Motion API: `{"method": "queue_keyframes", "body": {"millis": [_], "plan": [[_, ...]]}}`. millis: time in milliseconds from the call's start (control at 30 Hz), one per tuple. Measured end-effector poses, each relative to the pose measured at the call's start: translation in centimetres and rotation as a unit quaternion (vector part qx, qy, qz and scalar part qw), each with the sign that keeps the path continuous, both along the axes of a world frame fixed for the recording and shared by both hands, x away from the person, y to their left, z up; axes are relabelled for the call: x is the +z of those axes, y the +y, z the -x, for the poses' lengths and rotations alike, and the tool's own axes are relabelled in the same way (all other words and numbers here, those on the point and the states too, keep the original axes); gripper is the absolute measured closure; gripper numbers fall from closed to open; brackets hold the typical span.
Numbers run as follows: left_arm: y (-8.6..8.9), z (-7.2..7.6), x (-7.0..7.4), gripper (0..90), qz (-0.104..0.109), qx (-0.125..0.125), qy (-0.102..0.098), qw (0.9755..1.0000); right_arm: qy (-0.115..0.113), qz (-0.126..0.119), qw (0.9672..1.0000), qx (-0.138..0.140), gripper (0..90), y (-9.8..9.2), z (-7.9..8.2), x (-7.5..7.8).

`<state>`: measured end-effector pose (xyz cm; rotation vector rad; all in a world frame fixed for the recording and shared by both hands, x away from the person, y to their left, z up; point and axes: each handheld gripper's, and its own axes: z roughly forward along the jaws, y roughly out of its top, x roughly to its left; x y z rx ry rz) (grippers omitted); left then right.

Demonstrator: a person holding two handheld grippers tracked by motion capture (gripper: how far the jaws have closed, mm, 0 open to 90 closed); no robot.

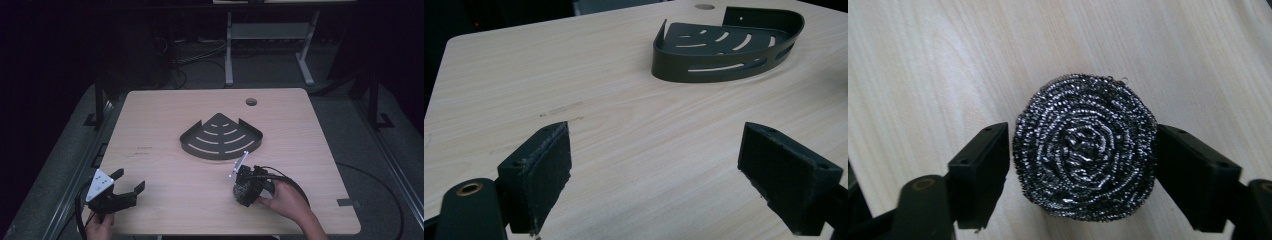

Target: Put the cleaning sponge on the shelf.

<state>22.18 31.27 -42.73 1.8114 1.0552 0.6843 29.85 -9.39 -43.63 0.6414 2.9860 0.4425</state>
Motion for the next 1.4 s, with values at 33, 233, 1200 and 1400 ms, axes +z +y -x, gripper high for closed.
{"method": "queue_keyframes", "body": {"millis": [33,233,1200,1400], "plan": [[0.0,0.0,0.0,13.2,0.0,0.0,0.0,1.0,-0.001,0.003,1.0,0.001,26.8,0.0,0.0,0.0],[0.0,0.0,0.0,13.3,0.0,-0.001,-0.001,1.0,0.001,0.011,0.9999,0.008,31.3,0.3,-0.3,0.3],[-0.1,-0.1,0.1,13.3,-0.001,-0.001,-0.001,1.0,0.0,0.0,0.9998,0.019,32.1,0.5,-1.6,3.0],[-0.1,0.0,0.1,13.3,0.001,-0.002,0.0,1.0,0.003,-0.007,0.9998,0.02,32.1,0.5,-2.1,3.5]]}}
